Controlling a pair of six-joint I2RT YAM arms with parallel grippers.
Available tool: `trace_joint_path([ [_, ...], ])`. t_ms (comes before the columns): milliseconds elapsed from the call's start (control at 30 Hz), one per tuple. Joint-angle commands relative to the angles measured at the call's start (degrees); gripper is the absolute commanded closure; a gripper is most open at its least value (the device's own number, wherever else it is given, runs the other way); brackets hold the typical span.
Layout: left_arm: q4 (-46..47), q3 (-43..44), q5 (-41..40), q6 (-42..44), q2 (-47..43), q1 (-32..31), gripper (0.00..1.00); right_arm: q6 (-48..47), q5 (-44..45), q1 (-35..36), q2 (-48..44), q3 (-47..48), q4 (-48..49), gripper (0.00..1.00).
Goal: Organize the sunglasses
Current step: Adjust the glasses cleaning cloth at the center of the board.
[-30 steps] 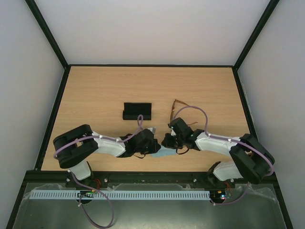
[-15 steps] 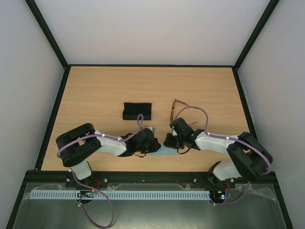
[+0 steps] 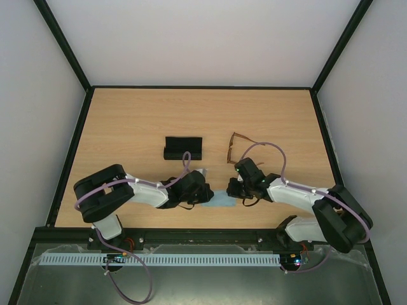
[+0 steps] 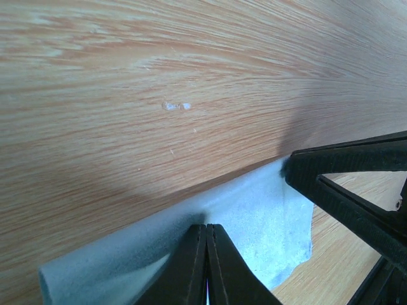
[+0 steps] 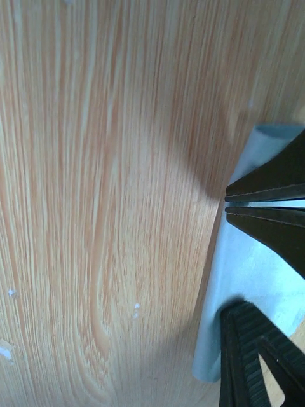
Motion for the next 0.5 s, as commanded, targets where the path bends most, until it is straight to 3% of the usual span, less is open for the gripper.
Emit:
trace_joint_path([
  [0, -1.4, -0.3, -1.3, 1.1, -1.7, 0.5, 0.98, -1.3, 2.8, -0.6, -2.5, -1.9, -5.8, 0.94],
  [467, -6.0, -0.5, -3.3, 2.3, -5.8, 1.1, 0.96, -1.8, 7.4, -1.4, -5.3, -1.2, -10.9, 0.94],
])
